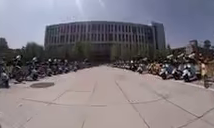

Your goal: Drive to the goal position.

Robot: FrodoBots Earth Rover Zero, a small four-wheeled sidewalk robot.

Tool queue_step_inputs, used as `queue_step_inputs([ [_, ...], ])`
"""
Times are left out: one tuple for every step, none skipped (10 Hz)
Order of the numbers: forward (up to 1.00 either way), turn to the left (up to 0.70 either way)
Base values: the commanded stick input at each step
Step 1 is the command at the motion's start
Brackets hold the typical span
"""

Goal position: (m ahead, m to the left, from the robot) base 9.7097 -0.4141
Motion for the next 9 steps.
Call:
queue_step_inputs([
  [0.70, 0.00],
  [0.70, 0.00],
  [0.70, 0.00],
  [0.70, 0.00],
  [0.70, 0.00],
  [0.70, 0.00],
  [0.70, 0.00],
  [0.70, 0.00],
  [0.70, 0.00],
])
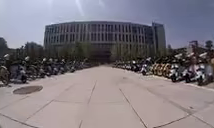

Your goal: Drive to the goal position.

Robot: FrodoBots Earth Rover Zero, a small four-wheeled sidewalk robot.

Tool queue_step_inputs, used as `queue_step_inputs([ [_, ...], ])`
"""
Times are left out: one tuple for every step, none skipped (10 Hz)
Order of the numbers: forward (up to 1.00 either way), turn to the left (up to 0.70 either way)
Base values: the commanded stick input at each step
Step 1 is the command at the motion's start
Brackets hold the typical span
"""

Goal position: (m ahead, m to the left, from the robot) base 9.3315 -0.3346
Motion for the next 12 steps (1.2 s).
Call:
queue_step_inputs([
  [0.70, 0.00],
  [0.70, 0.00],
  [0.70, 0.00],
  [0.70, 0.00],
  [0.70, 0.00],
  [0.70, 0.00],
  [0.70, 0.00],
  [0.70, 0.00],
  [0.70, 0.00],
  [0.70, 0.00],
  [0.70, 0.00],
  [0.70, 0.00],
])
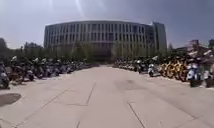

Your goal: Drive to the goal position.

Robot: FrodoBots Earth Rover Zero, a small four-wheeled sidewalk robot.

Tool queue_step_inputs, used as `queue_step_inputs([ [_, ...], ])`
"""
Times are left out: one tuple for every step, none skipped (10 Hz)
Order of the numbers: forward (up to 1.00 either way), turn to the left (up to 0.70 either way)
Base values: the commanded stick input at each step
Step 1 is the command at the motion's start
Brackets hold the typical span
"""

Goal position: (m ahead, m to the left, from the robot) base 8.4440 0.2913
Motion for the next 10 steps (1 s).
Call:
queue_step_inputs([
  [0.70, 0.00],
  [0.70, 0.00],
  [0.70, 0.00],
  [0.70, 0.00],
  [0.70, 0.00],
  [0.70, 0.00],
  [0.70, 0.00],
  [0.70, 0.00],
  [0.70, 0.00],
  [0.70, 0.00],
])
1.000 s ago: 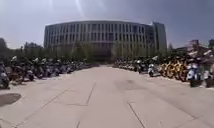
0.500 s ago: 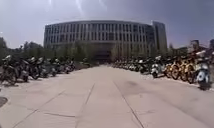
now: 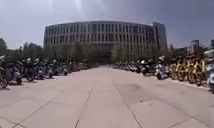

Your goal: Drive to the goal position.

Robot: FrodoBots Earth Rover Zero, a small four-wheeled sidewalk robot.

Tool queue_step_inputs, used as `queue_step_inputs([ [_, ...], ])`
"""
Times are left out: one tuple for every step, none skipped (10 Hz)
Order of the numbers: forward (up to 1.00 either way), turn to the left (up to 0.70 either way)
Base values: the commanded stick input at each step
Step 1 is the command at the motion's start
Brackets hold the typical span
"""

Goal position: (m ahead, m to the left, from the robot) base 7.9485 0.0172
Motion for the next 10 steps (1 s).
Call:
queue_step_inputs([
  [0.70, 0.00],
  [0.70, 0.00],
  [0.70, 0.00],
  [0.70, 0.00],
  [0.70, 0.00],
  [0.70, 0.00],
  [0.70, 0.00],
  [0.70, 0.00],
  [0.70, 0.00],
  [0.70, 0.00],
])
